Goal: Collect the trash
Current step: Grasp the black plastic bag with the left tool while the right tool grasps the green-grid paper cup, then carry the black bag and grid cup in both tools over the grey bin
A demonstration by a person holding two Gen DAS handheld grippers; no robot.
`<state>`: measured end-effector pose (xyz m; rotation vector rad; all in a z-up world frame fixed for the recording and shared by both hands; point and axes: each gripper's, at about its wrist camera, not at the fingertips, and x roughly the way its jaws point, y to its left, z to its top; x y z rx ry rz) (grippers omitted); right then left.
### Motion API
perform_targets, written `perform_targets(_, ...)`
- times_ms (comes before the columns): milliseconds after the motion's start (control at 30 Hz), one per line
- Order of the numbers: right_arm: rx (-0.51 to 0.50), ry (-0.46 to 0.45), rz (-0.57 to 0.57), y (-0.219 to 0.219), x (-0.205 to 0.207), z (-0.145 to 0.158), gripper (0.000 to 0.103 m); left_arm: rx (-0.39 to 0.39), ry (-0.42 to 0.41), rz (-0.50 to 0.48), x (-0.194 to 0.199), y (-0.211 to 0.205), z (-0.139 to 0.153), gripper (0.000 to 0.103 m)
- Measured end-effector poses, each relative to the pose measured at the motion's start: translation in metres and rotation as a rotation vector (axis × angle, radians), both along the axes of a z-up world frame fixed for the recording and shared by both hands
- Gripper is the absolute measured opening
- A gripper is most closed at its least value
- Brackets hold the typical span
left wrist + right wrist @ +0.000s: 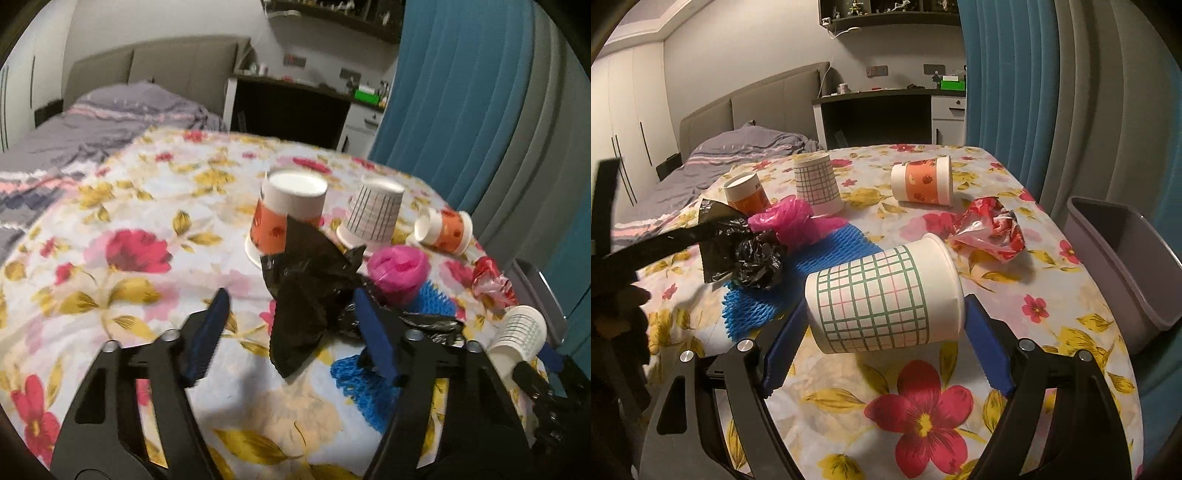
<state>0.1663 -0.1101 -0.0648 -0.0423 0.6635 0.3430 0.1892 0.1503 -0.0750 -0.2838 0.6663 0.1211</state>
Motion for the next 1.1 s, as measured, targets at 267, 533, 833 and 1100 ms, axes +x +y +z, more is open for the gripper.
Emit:
perform_targets(267, 0.012, -0.01, -0.008, -0.007, -0.007, 0.003, 0.08, -0.038, 0.011, -0.052, 0.003, 0.0, -0.005, 0.001)
perform_targets(533, 0.021, -0.015, -0.025, -0.015, -0.016, 0.004, 0.08, -0.029, -0.081, -0.067, -0.028, -0.01, 0.02, 0.0)
perform_targets(833, 0.025, -0.04, -0.04, -0.024, -0.031, 0.011, 0.08, -0.008, -0.243, -0.075, -0.085, -0.014, 0.075, 0.0)
perform_targets(1100, 0.034, -0.06, -0.057, -0.033, -0.041, 0.018, 0.08, 0.003, -0.322, -0.088, -0.109, -0.022, 0.103, 0.0)
